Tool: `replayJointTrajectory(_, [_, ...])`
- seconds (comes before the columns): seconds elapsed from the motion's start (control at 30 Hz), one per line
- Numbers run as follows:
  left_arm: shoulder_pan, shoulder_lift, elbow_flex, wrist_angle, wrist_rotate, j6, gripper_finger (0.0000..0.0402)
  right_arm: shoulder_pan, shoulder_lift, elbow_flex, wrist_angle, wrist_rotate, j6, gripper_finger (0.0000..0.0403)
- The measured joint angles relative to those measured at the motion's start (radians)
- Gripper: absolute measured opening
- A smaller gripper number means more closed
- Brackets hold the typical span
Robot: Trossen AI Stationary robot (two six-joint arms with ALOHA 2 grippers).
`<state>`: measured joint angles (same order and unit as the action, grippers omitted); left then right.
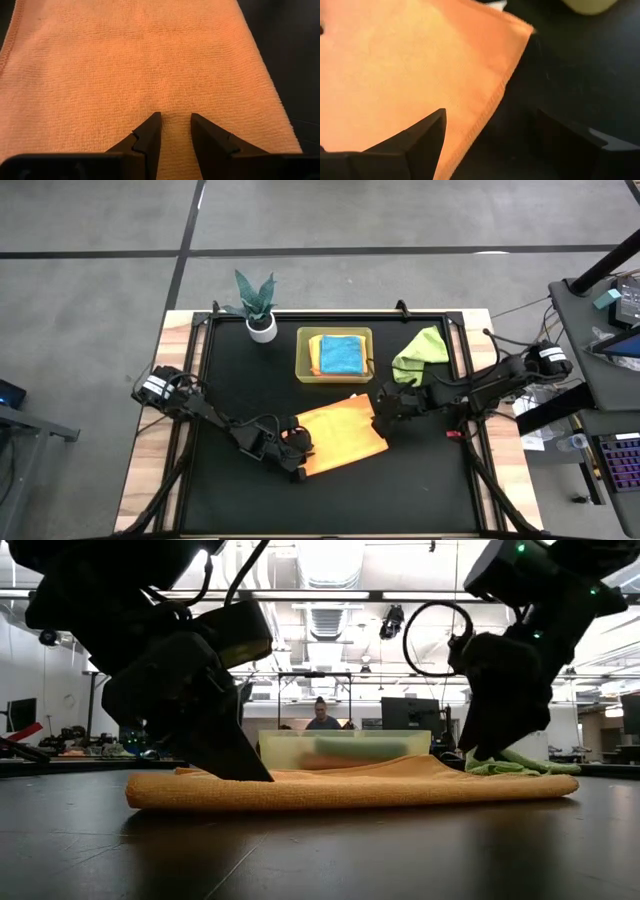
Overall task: Fold microfiber towels
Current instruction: Fold the yellow towel on the table
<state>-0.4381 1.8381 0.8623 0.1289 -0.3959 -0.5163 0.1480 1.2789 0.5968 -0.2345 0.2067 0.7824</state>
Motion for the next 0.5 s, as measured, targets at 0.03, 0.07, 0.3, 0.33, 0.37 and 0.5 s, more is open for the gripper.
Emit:
replayJointTrajectory(0.03, [0.000,0.000,0.000,0.000,-0.002,0.000,0.0093,0.000,0.000,-0.010,0.011,-0.003,0.008,0.0297])
replayJointTrajectory(0.07, [0.000,0.000,0.000,0.000,-0.003,0.000,0.0093,0.000,0.000,-0.021,0.017,-0.003,0.019,0.0297])
replayJointTrajectory(0.3, [0.000,0.000,-0.001,-0.001,-0.004,0.000,0.0093,0.005,0.000,-0.128,0.195,-0.057,0.096,0.0298])
replayJointTrajectory(0.33, [0.000,0.000,-0.001,-0.001,-0.004,0.000,0.0093,0.005,0.000,-0.136,0.221,-0.069,0.098,0.0297])
replayJointTrajectory(0.37, [0.000,0.000,-0.001,-0.001,-0.004,0.000,0.0093,0.005,0.000,-0.142,0.242,-0.075,0.099,0.0297])
replayJointTrajectory(0.5, [0.000,0.000,-0.001,-0.001,-0.005,0.000,0.0093,0.007,0.000,-0.148,0.277,-0.076,0.107,0.0297])
